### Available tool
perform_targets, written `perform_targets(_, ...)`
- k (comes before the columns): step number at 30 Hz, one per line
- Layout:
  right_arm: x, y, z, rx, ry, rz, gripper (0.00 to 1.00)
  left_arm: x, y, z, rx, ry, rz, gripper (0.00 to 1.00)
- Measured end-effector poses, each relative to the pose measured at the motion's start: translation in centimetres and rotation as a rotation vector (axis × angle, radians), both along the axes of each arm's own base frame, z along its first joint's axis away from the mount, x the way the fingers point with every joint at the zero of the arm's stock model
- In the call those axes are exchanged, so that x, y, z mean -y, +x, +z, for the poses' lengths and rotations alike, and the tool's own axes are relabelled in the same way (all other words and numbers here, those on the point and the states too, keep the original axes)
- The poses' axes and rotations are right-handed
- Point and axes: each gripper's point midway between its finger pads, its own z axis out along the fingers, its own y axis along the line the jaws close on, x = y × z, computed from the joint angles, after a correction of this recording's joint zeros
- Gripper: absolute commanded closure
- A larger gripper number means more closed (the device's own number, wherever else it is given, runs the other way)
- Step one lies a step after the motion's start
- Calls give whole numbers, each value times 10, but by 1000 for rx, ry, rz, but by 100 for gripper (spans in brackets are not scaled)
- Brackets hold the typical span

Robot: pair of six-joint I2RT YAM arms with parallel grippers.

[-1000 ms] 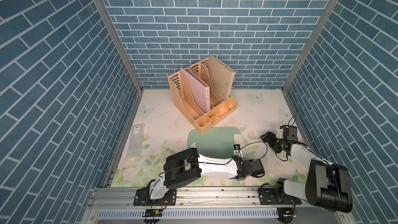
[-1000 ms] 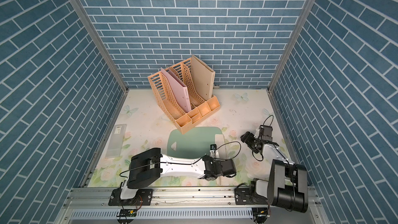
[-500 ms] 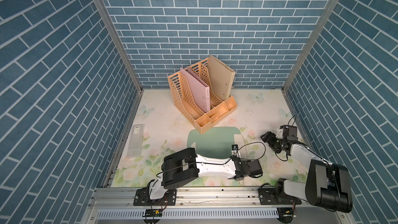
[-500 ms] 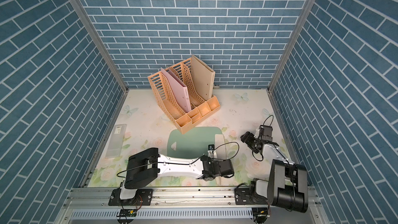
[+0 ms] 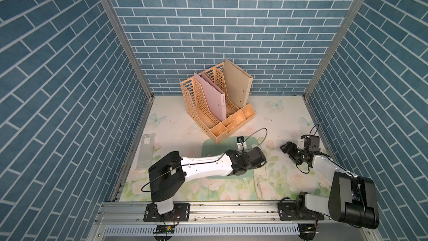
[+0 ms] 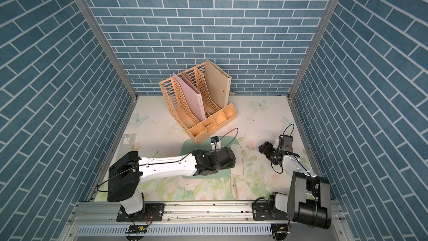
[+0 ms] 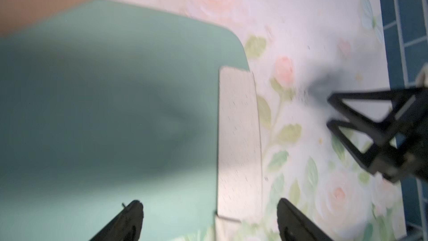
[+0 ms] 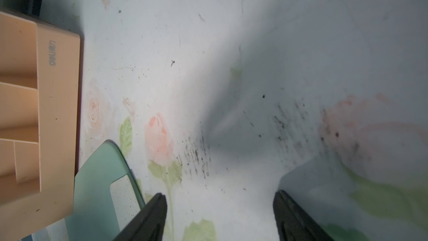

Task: Align the knife with the edge of the cutting board
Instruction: Adjust the distractor at the center of the board.

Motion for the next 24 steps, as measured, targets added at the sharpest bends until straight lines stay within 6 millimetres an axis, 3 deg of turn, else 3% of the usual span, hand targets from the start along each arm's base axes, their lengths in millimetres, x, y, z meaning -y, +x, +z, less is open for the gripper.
perform_targets(7, 0, 0, 0, 0, 1, 1, 24, -72, 94, -5, 56, 109, 90, 9)
perform_targets(9, 0, 0, 0, 0, 2, 2, 23, -94, 113, -9, 51, 129, 116, 9)
perform_targets(17, -1, 2, 0, 5, 6, 5, 24, -175, 158, -23, 35, 237, 202, 6)
perform_targets(24, -1, 3, 0, 11, 7, 7, 24, -274, 197, -19, 35, 255, 371, 5)
